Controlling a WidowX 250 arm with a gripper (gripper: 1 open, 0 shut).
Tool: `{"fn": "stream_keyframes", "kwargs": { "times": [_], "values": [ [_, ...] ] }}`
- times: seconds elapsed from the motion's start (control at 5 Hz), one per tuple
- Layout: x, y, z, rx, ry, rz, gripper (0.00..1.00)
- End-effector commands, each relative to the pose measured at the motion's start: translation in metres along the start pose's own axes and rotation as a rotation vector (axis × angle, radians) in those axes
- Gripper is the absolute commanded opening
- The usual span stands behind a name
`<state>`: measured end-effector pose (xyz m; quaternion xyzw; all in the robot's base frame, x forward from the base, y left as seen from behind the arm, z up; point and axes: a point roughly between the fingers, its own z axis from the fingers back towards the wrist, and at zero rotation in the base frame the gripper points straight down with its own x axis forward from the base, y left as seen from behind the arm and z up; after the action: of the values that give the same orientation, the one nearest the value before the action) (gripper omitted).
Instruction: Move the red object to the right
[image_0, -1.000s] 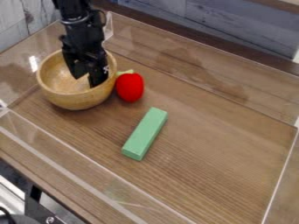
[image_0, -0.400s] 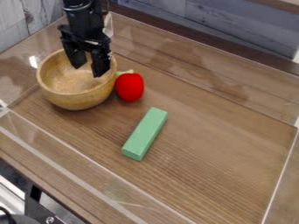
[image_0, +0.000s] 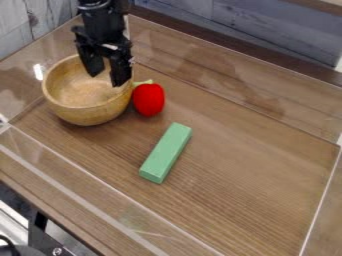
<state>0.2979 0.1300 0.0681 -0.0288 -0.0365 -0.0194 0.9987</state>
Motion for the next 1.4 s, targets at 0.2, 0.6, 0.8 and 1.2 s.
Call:
{"fn": "stream_keyframes", "kwargs": {
  "times": [0.2, 0.6, 0.8, 1.2],
  "values": [
    [0.011, -0.016, 0.028, 0.038, -0.076, 0.034, 1.0],
    [0.017, -0.029, 0.001, 0.045, -0.061, 0.023, 1.0],
    [0.023, -0.044, 0.001, 0.051, -0.055, 0.038, 1.0],
    [0.044, -0.052, -0.006, 0.063, -0.047, 0.033, 1.0]
  ]
}}
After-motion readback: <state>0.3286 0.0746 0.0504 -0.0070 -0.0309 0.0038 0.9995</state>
